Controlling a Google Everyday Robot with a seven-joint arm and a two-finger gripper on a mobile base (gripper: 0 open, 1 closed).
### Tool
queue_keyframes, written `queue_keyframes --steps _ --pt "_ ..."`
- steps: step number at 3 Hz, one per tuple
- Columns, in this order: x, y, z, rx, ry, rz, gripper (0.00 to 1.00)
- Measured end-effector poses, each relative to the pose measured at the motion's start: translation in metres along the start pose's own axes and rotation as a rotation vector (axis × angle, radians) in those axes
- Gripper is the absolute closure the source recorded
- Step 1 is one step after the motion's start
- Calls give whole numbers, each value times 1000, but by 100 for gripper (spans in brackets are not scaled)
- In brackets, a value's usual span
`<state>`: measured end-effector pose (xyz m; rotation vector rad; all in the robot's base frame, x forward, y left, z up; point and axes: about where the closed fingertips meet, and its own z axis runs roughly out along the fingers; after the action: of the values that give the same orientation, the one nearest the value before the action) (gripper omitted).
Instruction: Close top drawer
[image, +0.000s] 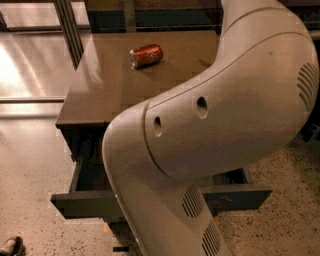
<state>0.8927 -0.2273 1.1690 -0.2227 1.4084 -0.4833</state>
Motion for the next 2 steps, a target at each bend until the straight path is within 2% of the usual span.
queue_keyframes --steps 2 --pt "6 -2 -3 -8 12 6 0"
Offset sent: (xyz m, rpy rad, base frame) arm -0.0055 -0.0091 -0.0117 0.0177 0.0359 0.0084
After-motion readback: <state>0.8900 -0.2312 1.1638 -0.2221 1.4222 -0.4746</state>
